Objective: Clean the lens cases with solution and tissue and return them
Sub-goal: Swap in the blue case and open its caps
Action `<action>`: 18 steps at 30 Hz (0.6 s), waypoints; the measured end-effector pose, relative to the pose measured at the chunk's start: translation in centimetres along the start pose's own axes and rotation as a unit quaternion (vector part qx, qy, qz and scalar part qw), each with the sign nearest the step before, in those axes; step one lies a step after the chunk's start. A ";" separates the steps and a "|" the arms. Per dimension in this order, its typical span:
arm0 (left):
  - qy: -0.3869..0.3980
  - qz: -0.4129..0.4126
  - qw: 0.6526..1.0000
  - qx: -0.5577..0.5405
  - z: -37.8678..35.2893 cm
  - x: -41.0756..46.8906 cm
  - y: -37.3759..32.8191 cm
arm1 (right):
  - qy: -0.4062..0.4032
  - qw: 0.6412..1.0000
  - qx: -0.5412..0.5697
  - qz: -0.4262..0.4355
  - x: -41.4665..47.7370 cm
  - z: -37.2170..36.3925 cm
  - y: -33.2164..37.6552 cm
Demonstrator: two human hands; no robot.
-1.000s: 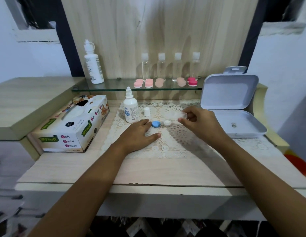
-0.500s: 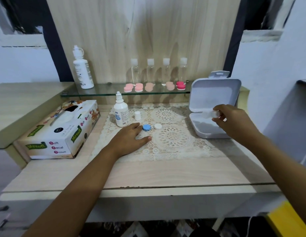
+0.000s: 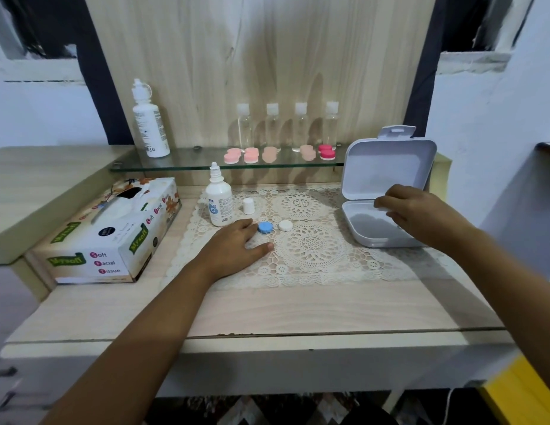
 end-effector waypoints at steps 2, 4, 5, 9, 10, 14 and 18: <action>-0.001 -0.002 1.000 0.002 0.0 0.0 0.0 | -0.006 1.000 0.002 -0.001 0.0 -0.1 -0.1; 0.000 -0.001 1.000 0.004 0.0 0.0 0.0 | -0.015 1.000 0.001 -0.007 -0.1 0.0 -0.3; 0.001 0.000 1.000 0.004 0.0 0.0 0.0 | -0.025 1.000 0.002 -0.014 -0.1 0.2 -0.4; 0.001 0.002 1.000 0.001 -0.1 0.1 0.0 | -0.088 0.993 0.055 -0.061 -0.1 1.2 -0.1; 0.001 0.004 1.000 -0.002 -0.1 0.1 0.1 | -0.103 0.988 0.082 -0.076 -0.1 1.4 0.2; 0.001 0.014 1.000 -0.020 -0.1 0.2 0.4 | -0.124 0.975 0.161 -0.090 0.9 1.5 2.8; 0.000 0.014 0.999 -0.029 -0.1 0.2 0.5 | -0.096 0.970 0.212 -0.069 2.0 1.1 6.5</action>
Point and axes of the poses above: each hand's wrist, its own x-axis towards the middle knuckle, its own z-axis out of the back of the hand, y = z × x, the point moved 9 cm from there along x, towards the middle knuckle, and after that the axes turned 11 degrees about -z, right-handed, at the moved point
